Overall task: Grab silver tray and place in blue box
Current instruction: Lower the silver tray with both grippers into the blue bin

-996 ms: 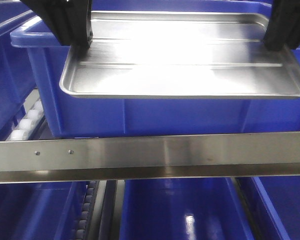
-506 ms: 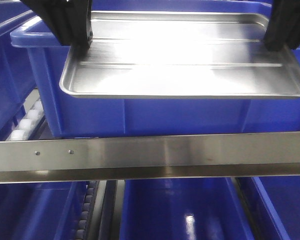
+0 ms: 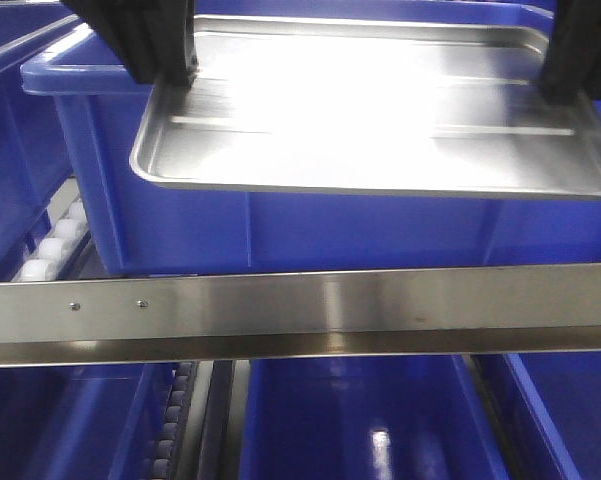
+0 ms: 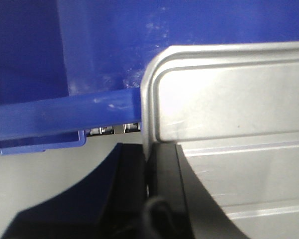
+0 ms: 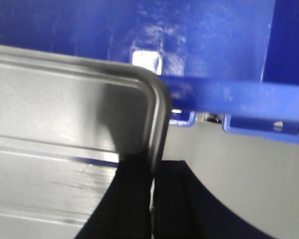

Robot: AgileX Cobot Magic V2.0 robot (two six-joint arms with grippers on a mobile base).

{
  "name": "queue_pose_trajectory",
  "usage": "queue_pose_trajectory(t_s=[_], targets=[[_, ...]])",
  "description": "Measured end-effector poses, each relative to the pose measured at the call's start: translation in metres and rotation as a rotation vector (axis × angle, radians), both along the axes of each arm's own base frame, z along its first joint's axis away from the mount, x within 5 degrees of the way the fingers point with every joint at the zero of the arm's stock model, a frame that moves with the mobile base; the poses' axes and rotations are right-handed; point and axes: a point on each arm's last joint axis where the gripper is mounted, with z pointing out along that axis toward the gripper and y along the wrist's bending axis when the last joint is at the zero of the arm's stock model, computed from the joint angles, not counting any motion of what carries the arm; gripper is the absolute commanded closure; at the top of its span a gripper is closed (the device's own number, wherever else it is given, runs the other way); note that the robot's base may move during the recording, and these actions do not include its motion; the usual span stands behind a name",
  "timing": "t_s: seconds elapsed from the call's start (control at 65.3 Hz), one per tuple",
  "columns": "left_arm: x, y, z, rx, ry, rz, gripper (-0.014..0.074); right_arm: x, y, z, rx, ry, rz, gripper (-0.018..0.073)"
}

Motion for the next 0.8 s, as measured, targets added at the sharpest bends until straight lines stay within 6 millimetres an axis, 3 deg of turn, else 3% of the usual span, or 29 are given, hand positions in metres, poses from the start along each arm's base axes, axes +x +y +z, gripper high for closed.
queue_pose_trajectory(t_s=[0.153, 0.521, 0.643, 0.797], targets=[[0.002, -0.002, 0.017, -0.015, -0.042, -0.031, 0.0701, -0.001, -0.002, 0.017, -0.002, -0.013, -0.004, 0.05], [0.022, -0.007, 0.096, -0.072, -0.316, -0.052, 0.0701, 0.004, -0.015, 0.106, -0.048, -0.309, 0.007, 0.05], [0.047, -0.023, 0.096, -0.07, -0.351, -0.05, 0.0701, 0.013, -0.025, 0.118, -0.057, -0.354, -0.035, 0.05], [0.087, -0.046, 0.07, -0.058, -0.345, -0.033, 0.0701, 0.048, -0.037, 0.1, -0.081, -0.324, -0.098, 0.05]])
